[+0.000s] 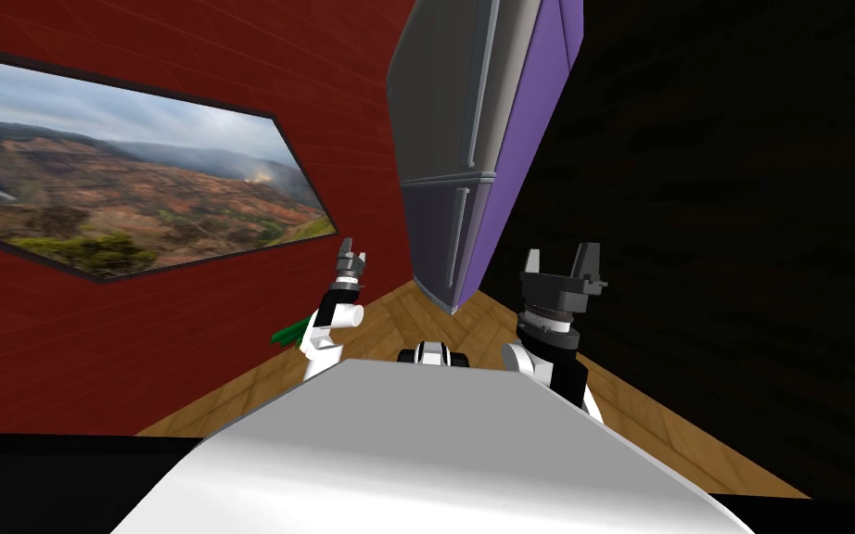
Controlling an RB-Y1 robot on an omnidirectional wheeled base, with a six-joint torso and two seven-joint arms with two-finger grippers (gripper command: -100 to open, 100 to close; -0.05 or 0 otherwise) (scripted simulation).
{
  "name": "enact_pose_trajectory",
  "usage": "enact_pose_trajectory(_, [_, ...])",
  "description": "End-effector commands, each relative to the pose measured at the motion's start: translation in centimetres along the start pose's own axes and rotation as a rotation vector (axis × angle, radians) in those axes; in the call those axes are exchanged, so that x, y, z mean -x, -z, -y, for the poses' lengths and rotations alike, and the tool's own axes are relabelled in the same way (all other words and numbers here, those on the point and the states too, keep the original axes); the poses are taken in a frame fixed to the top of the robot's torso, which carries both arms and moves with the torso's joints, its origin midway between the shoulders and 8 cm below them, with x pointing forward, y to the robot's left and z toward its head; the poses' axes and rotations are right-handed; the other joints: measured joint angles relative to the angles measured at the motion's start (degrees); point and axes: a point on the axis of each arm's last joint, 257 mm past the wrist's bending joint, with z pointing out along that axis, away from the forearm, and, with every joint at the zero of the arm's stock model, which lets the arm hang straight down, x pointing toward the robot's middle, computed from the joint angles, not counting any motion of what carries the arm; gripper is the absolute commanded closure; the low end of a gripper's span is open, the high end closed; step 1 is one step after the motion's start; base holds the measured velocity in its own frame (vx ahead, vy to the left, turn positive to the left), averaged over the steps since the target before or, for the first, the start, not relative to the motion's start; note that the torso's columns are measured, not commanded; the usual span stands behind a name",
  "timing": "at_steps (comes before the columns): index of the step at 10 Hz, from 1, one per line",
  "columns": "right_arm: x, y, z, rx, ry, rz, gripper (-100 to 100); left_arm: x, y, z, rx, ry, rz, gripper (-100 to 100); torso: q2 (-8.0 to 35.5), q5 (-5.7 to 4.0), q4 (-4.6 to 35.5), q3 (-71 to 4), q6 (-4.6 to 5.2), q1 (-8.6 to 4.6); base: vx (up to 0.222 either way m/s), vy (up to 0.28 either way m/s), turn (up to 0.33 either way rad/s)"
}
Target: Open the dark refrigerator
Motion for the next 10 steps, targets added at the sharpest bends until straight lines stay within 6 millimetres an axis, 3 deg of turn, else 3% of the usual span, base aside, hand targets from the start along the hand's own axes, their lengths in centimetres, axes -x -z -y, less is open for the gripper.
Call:
enact_pose_trajectory(1, [0.0,0.0,0.0,0.000,0.000,0.000,0,-0.1,-1.0,-0.2,0.022,0.016,0.002,-100,0.03,0.00,0.01,0.02,0.05,0.06,0.014,-0.054,-0.042])
enact_pose_trajectory(10, [0.0,0.0,0.0,0.000,0.000,0.000,0,1.0,-6.8,0.0,0.092,0.135,0.036,-100,0.12,0.05,0.03,0.07,0.03,0.22,0.022,-0.092,0.104])
